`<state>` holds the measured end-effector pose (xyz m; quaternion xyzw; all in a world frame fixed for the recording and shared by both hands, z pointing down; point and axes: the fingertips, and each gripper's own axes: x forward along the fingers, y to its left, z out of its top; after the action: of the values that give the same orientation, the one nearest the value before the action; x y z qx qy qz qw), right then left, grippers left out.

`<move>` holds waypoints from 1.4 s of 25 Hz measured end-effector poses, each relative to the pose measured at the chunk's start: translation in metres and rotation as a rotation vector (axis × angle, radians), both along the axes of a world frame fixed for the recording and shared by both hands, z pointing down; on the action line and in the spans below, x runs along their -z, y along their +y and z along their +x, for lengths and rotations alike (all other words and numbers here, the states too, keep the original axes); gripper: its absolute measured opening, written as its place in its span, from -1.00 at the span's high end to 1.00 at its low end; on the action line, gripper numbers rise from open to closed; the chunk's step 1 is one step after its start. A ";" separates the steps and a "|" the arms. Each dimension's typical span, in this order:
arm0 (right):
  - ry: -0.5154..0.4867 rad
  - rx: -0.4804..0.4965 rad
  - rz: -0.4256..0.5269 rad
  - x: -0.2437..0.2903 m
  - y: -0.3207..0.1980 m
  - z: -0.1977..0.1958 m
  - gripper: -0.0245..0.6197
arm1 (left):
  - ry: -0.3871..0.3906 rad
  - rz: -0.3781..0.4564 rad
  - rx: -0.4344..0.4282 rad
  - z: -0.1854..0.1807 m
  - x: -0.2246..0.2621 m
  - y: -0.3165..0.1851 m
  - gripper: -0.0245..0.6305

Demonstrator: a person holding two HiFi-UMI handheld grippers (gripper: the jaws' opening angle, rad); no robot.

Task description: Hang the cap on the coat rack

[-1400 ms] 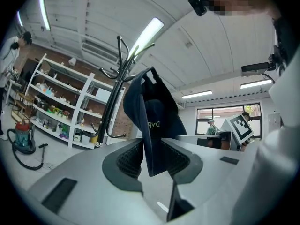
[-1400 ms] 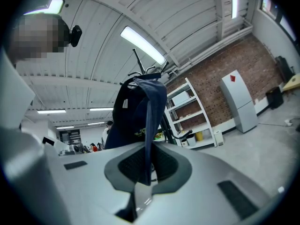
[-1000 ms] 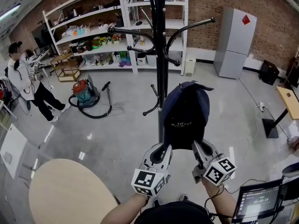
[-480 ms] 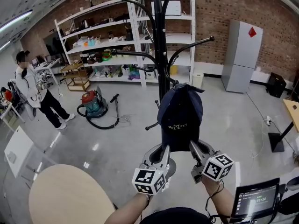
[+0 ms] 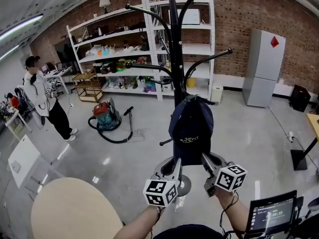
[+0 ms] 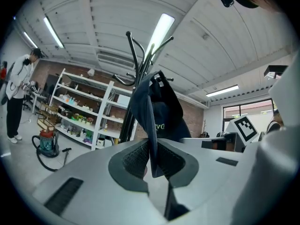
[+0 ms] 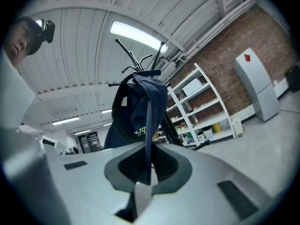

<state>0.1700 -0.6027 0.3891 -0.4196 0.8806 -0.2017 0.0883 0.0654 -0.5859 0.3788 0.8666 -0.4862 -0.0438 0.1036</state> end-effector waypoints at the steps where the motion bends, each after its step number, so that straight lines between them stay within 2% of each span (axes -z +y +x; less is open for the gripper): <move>1: -0.001 0.002 -0.007 -0.001 -0.002 -0.001 0.86 | 0.000 -0.007 0.002 -0.001 -0.001 -0.001 0.80; 13: 0.010 0.014 -0.065 -0.003 -0.030 -0.006 0.86 | -0.012 -0.045 0.027 -0.005 -0.002 -0.027 0.80; 26: 0.021 -0.023 -0.110 -0.033 -0.069 -0.018 0.86 | -0.114 -0.082 0.076 -0.014 -0.026 -0.064 0.80; 31: 0.065 -0.088 -0.110 -0.042 -0.078 -0.005 0.86 | -0.034 -0.103 0.104 -0.031 -0.035 -0.064 0.80; 35: 0.050 -0.107 -0.116 -0.047 -0.084 0.006 0.84 | 0.006 -0.145 0.121 -0.038 -0.046 -0.056 0.80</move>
<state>0.1764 -0.6868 0.4363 -0.4752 0.8459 -0.2365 0.0523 0.0275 -0.6421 0.4245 0.8256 -0.5394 -0.0171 0.1648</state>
